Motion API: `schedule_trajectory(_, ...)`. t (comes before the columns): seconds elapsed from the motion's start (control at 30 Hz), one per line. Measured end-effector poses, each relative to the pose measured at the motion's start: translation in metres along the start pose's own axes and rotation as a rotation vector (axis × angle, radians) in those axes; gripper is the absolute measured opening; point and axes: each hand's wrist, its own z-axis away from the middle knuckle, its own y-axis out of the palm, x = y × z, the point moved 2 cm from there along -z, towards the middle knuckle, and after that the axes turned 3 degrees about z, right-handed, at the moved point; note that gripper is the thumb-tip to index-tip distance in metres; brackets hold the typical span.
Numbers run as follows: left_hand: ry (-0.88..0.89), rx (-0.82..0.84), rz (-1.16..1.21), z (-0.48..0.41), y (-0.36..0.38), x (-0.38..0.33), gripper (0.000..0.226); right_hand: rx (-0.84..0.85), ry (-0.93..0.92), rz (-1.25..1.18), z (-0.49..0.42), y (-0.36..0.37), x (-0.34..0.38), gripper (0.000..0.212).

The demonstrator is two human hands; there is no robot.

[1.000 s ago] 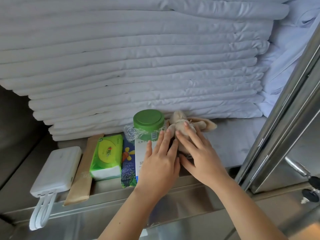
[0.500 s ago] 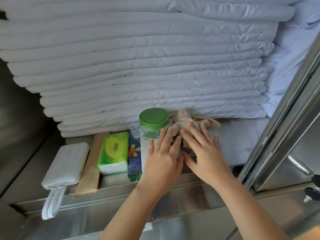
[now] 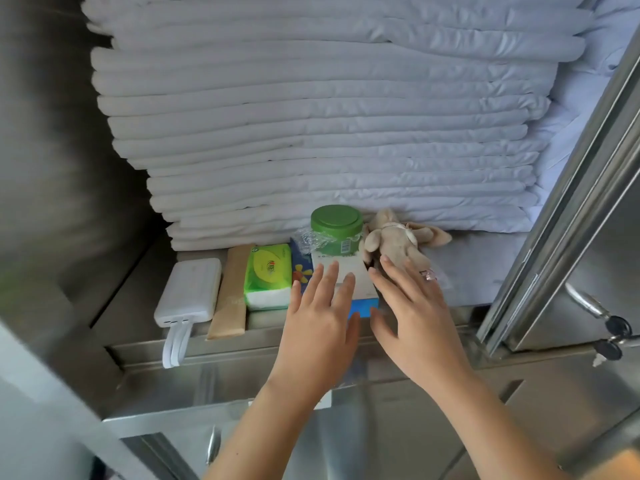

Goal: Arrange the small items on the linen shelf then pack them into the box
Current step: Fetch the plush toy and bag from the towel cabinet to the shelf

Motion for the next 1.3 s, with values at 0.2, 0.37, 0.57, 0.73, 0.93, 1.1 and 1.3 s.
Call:
schedule_trajectory(0.2, -0.045, 0.002, 0.009, 0.03, -0.018, 0.001, 0.051, 0.023, -0.006, -0.002, 0.024, -0.006, 0.027, 0.053)
schedule_trajectory(0.37, -0.071, 0.012, -0.005, 0.046, -0.029, -0.004, 0.052, 0.029, 0.002, 0.018, 0.038, -0.015, 0.038, 0.054)
schedule_trajectory(0.57, -0.109, -0.003, -0.012, 0.051, -0.037, -0.017, 0.05, -0.006, -0.028, 0.002, 0.041, -0.026, 0.038, 0.055)
schedule_trajectory(0.73, -0.132, -0.001, -0.044, 0.052, -0.04, -0.034, 0.047, -0.019, -0.049, -0.028, 0.044, -0.035, 0.028, 0.056)
schedule_trajectory(0.93, -0.158, -0.007, -0.067, 0.054, -0.037, -0.055, 0.045, -0.03, -0.082, -0.033, 0.053, -0.038, 0.013, 0.06)
schedule_trajectory(1.1, -0.216, 0.006, -0.089, 0.062, -0.035, -0.064, 0.048, -0.011, -0.121, -0.072, 0.062, -0.036, 0.01, 0.056)
schedule_trajectory(1.3, -0.248, 0.02, -0.103, 0.076, -0.038, -0.071, 0.045, 0.022, -0.155, -0.122, 0.073, -0.035, 0.015, 0.056)
